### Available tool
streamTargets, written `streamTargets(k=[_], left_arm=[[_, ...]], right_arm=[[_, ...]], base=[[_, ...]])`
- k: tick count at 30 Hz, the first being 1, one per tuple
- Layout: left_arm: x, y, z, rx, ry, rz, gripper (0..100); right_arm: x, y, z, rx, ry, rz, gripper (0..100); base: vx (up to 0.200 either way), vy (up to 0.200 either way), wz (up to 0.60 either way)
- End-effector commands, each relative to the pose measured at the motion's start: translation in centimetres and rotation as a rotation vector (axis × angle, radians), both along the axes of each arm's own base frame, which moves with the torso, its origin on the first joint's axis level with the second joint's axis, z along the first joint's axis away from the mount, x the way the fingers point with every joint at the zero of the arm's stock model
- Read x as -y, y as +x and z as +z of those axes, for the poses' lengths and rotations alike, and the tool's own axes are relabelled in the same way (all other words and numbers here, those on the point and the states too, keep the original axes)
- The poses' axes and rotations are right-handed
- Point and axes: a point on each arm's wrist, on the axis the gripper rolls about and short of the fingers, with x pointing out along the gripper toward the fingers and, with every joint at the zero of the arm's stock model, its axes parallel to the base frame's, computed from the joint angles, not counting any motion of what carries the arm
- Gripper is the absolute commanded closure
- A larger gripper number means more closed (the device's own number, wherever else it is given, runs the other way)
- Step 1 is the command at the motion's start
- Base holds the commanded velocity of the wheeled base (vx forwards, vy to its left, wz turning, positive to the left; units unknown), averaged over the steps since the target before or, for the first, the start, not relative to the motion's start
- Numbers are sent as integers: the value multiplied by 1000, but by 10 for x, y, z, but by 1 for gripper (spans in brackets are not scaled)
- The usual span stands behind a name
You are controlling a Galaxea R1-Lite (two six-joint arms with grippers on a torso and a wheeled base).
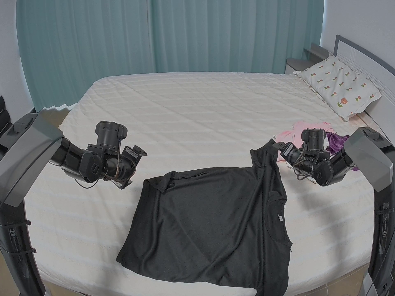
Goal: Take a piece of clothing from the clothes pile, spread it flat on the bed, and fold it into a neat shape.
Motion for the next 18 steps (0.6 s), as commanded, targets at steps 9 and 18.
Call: streamTargets(k=[9,18], left_arm=[[-16,-95,11,-127,-114,-159,0],[-21,-121,-8,-109,-164,-136,0]], right_arm=[[15,-117,-39,-253,12,256,0],[0,-139,-75,-317,-9,330,0]], base=[[0,0,0],[0,0,0]])
